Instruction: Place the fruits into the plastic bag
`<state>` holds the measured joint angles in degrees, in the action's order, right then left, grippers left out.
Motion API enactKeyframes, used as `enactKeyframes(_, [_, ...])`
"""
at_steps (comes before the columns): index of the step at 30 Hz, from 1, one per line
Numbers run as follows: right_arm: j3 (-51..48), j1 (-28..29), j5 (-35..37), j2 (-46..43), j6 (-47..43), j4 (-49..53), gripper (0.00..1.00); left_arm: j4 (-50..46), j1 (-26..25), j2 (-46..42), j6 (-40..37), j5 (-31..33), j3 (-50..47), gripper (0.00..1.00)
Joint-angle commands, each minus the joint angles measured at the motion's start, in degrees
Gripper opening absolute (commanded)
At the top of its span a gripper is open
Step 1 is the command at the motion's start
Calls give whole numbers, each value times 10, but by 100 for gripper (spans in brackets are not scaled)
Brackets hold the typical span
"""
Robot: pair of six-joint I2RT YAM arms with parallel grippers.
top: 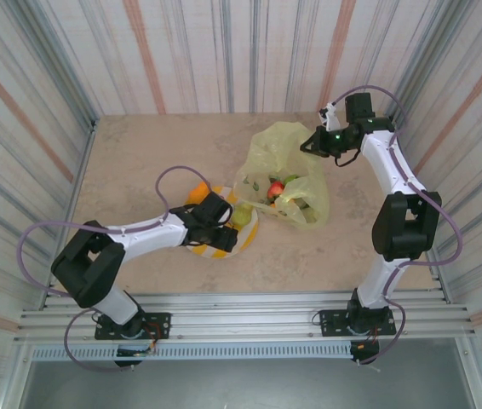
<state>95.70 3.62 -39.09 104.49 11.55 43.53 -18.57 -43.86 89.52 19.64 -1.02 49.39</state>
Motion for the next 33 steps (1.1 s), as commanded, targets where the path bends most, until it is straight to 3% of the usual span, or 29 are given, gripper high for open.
enactKeyframes(1, [-9,-4,-5,0,-6,8,0,10,1,-32,7,-4,-3,78])
enactKeyframes(8, [-8,-3,-6,1,-5,7,0,36,-15,-148,-5,-18,-21,76])
enactKeyframes(13, [-7,-1,-6,-1,-4,7,0,81,-18,-175,-22,-44,17,75])
enactKeyframes(20, [-4,4,-8,-2,-3,7,0,68,-15,-54,-56,-31,162,74])
enactKeyframes(33, [-2,5,-12,-2,-3,9,0,83,-28,159,-40,-99,347,75])
